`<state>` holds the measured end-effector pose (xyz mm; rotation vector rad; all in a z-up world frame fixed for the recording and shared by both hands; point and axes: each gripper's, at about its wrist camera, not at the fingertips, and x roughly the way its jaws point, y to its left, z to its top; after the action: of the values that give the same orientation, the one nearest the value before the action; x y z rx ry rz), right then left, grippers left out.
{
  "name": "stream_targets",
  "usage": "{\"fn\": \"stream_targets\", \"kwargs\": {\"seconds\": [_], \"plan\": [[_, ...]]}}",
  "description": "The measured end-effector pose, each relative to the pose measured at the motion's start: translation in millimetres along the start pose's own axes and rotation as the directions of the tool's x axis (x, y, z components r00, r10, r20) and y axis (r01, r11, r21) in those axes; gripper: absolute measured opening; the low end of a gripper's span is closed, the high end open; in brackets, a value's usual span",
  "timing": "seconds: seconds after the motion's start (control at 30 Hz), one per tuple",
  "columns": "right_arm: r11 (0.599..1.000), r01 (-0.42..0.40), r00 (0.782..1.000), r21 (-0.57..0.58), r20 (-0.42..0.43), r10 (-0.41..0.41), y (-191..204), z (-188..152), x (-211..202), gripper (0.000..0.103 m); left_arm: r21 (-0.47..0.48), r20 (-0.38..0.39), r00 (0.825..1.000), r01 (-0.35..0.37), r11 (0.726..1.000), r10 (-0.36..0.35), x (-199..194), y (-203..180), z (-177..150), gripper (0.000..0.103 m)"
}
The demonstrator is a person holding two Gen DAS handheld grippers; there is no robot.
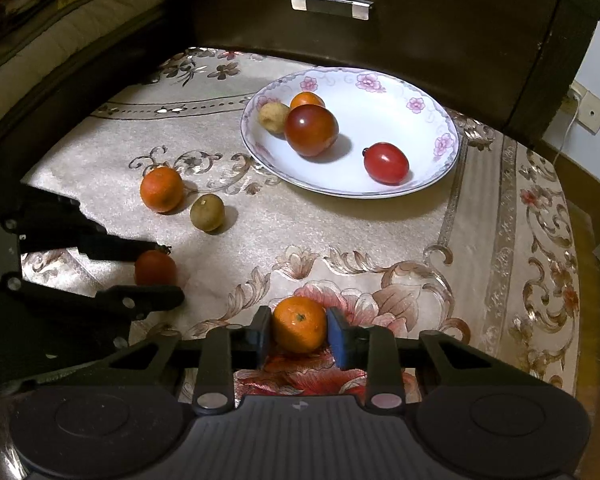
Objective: Organize fruits
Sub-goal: 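Carry the red tomato and tangerine over the white bowl with both grippers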
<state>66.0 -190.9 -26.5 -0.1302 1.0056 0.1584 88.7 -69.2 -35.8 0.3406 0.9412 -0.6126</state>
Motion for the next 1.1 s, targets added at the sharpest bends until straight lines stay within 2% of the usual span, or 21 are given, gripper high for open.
{"fn": "stream_targets", "kwargs": {"seconds": [0.1, 0.33, 0.77, 1.1], "plan": [[1.0, -0.004, 1.0, 0.002, 0.0, 0.004, -0.8, 1.4, -1.0, 0.025, -0.007, -0.005, 1.0, -0.008, 1.0, 0.008, -1.8, 0.3, 5.1, 0.034], [0.999, -0.026, 0.998, 0.037, 0.056, 0.024, -7.4, 14.4, -9.3, 0.025, -0.041, 0.045, 0.999, -0.022, 0.999, 0.024, -8.3, 9.1, 25.7, 0.034], [0.997, -0.038, 0.994, 0.068, 0.109, 0.03, -20.2, 36.6, -9.6, 0.025, -0.034, 0.107, 0.993, -0.051, 0.998, 0.055, -2.5, 13.4, 66.7, 0.034], [0.996, -0.011, 0.99, 0.094, 0.14, -0.003, -38.4, 53.0, -1.4, 0.026, -0.046, 0.105, 0.992, -0.065, 0.997, 0.07, 15.5, 16.2, 87.8, 0.034]]}}
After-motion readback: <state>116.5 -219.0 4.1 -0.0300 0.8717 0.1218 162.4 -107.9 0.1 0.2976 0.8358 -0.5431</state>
